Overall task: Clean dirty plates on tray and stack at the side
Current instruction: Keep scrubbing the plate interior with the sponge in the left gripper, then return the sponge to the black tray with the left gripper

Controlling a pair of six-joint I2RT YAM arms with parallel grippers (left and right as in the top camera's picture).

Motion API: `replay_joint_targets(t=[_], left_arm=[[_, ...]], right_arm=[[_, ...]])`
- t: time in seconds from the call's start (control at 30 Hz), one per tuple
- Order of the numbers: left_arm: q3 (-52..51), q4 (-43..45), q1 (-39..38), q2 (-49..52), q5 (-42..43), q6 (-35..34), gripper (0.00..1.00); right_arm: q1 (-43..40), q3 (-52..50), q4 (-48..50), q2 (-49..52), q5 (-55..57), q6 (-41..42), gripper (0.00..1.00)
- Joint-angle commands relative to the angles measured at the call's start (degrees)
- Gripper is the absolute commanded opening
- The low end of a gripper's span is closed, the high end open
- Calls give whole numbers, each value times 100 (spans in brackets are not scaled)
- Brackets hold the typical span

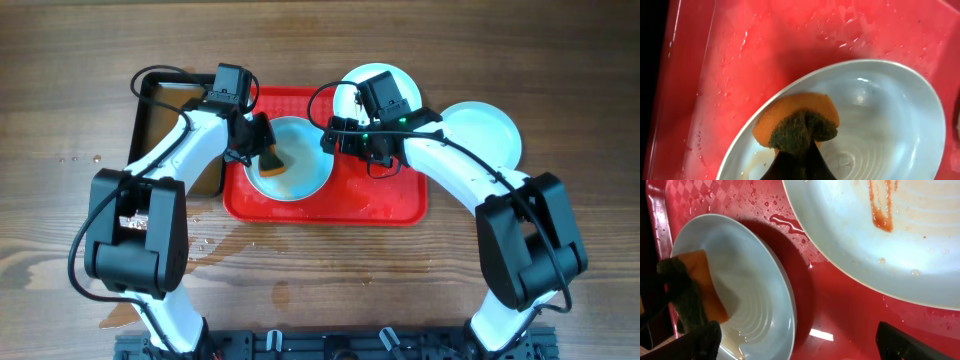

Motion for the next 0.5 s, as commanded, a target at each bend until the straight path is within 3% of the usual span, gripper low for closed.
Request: replay_joint_targets(t=[0.0,0.17,0.3,0.47], left_arm=[[125,55,-20,0,92,597,4],[127,136,-20,-2,636,1427,4],[452,17,57,-262,1180,1427,4],[1152,-496,334,-1045,1182,1270,4]], right_arm=[[13,15,9,-63,105,-57,100],[13,15,7,-63,105,-59,99],[13,15,7,-63,105,-55,100],[13,15,9,-63,105,-59,100]])
